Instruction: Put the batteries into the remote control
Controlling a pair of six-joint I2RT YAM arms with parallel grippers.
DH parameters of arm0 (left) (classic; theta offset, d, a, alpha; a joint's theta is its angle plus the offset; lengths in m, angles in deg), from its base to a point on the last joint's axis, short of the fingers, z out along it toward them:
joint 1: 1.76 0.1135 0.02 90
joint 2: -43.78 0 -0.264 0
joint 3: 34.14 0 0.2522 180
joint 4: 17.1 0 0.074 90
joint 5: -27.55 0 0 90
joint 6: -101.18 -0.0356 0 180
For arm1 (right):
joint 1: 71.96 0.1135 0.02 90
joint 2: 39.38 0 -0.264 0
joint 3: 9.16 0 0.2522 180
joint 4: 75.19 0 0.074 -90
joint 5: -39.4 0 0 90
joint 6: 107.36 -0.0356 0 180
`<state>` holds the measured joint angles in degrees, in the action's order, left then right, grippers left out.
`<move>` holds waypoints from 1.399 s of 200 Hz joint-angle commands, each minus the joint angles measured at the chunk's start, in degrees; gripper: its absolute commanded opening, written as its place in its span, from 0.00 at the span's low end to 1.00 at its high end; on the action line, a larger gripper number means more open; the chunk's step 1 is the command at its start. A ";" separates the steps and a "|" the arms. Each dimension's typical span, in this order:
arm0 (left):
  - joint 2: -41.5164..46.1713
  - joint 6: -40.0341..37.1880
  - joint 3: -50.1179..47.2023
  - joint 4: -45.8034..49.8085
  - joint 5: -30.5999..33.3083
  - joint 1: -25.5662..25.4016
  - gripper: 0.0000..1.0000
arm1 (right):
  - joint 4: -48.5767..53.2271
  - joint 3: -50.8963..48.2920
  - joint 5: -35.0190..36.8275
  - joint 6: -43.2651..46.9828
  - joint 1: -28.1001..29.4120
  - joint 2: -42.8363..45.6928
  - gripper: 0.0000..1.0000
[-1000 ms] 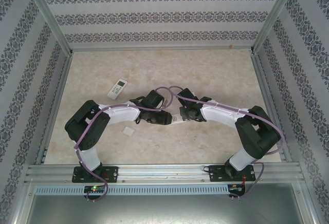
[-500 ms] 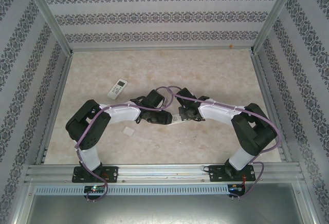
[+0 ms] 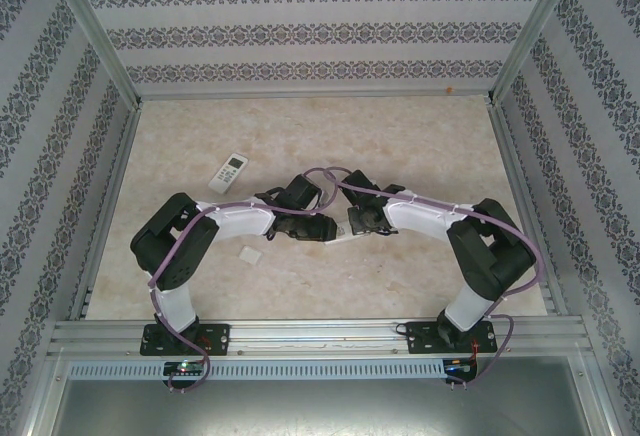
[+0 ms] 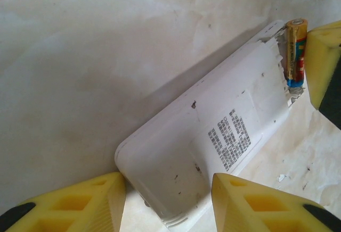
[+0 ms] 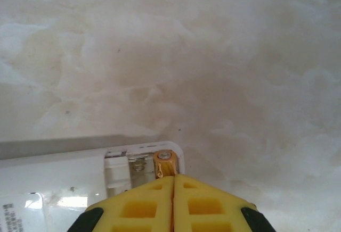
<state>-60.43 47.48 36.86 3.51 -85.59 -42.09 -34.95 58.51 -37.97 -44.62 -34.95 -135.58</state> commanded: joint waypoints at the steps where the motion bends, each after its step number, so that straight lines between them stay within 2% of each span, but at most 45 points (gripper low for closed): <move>1: -0.62 0.52 -0.37 -1.93 -0.93 -0.88 0.47 | 8.63 -2.52 -3.41 -1.99 1.11 -5.90 0.10; 46: -0.43 1.27 -1.02 -3.34 -1.28 -0.89 0.47 | 10.26 -2.45 -4.49 -1.93 2.64 -6.10 0.10; 72: -0.05 0.99 -0.99 -2.95 -0.52 -0.93 0.47 | 11.27 -1.37 -2.80 -2.05 2.13 -0.99 0.12; 90: 0.31 1.02 -0.97 -2.72 0.02 -0.88 0.48 | 12.17 0.75 -2.29 -1.82 1.01 3.53 0.17; 133: 2.95 1.03 -1.69 -2.12 2.21 -0.82 0.59 | 11.26 4.27 -3.86 -2.49 0.06 9.35 0.20; 157: 8.93 -0.44 -2.90 -0.07 8.75 -0.42 0.72 | 6.73 2.94 -6.92 -4.60 0.14 12.33 0.30; 178: 14.88 -6.05 -2.65 5.84 16.52 1.06 0.74 | 2.52 0.86 -9.14 -5.13 0.08 15.83 0.46; 197: 16.94 -17.48 -0.03 15.09 22.10 3.26 0.74 | 1.21 -0.74 -9.33 -4.32 0.13 18.50 0.57; 210: 15.91 -24.68 2.25 21.24 23.65 5.52 0.74 | 1.29 -1.47 -9.34 -3.60 0.05 19.94 0.62; 229: 12.99 -30.32 4.69 26.48 25.93 8.96 0.74 | 1.38 -2.51 -9.47 -3.26 0.08 21.67 0.65; 255: 9.26 -34.90 5.94 27.46 28.27 12.02 0.73 | 1.47 -3.28 -9.60 -3.36 -0.08 23.12 0.68; 280: 5.72 -37.05 7.11 26.55 25.27 15.22 0.69 | 1.86 -3.46 -9.85 -3.51 -0.22 23.34 0.68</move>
<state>-52.12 17.09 41.93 25.91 -60.45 -29.09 -32.98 55.86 -47.07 -48.49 -34.38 -113.44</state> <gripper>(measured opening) 0.713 0.680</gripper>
